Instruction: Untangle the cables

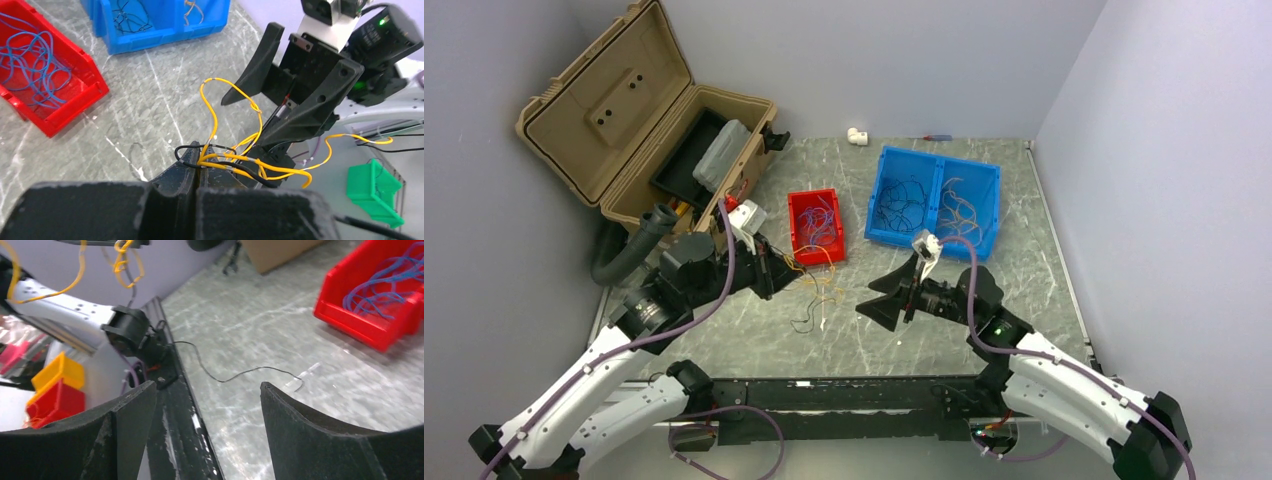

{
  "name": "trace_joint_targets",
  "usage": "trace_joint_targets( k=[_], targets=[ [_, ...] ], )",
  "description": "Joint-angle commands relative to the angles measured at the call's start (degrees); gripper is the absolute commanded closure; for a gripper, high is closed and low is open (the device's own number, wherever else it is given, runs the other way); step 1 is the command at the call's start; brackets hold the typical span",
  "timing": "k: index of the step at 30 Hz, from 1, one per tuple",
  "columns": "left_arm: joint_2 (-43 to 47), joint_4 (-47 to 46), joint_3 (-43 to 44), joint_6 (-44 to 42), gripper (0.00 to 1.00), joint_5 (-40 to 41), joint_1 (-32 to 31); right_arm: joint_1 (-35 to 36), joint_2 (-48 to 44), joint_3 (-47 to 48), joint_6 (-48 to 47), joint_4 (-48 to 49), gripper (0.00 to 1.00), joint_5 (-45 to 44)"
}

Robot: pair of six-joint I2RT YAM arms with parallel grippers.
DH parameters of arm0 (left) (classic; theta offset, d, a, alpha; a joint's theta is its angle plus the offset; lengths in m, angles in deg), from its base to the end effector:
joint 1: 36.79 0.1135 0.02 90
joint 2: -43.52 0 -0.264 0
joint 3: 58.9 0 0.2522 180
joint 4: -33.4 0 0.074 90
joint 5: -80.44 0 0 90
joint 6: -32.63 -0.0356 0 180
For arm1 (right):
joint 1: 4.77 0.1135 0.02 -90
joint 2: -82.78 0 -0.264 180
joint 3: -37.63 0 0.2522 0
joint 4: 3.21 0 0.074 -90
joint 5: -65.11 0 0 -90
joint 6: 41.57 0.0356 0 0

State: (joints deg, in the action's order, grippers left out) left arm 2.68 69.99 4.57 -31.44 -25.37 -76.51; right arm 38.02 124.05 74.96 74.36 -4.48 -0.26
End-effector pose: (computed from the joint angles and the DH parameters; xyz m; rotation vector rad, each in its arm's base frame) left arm 0.1154 -0.1085 0.3571 0.4388 1.8869 -1.0410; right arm 0.1214 0.1326 0.2606 -0.6119 1.7088 1.2380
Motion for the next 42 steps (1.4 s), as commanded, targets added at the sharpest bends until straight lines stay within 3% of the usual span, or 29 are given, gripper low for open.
trace_joint_targets(
  k=[1,15,22,24,30,32,36,42],
  targets=[
    [-0.43,-7.33,0.21,3.55,1.0,-2.9,-0.18,0.98,-1.82,-4.21,6.93,22.87,0.23,7.45],
    [-2.61,-12.89,-1.52,7.37,1.0,-5.91,-0.33,8.36,12.03,1.73,4.82,35.31,0.26,3.28],
    [-3.1,-14.18,-2.3,6.95,1.0,-6.13,-0.71,11.91,19.12,4.56,4.97,41.42,0.33,1.33],
    [-3.12,-13.91,-2.35,6.54,1.0,-5.7,-0.88,12.66,20.42,5.19,5.17,42.64,0.41,0.82],
    [-1.99,-12.72,-2.89,5.21,1.0,-4.17,-1.03,13.74,20.7,5.57,5.26,41.45,0.99,-3.25],
    [-1.61,-10.64,-2.38,4.21,0.98,-2.93,-0.99,13.75,18.45,4.67,5.2,39.05,1.0,-6.97],
    [-0.37,-6.71,-1.55,1.93,0.83,0.18,-0.99,13.73,11.53,4.11,4.2,28.31,1.0,-16.94],
    [2.17,-3.88,-2.56,0.79,0.89,5.13,-1.01,13.7,2.29,5.27,2.45,11.33,1.0,-29.08]
  ],
)
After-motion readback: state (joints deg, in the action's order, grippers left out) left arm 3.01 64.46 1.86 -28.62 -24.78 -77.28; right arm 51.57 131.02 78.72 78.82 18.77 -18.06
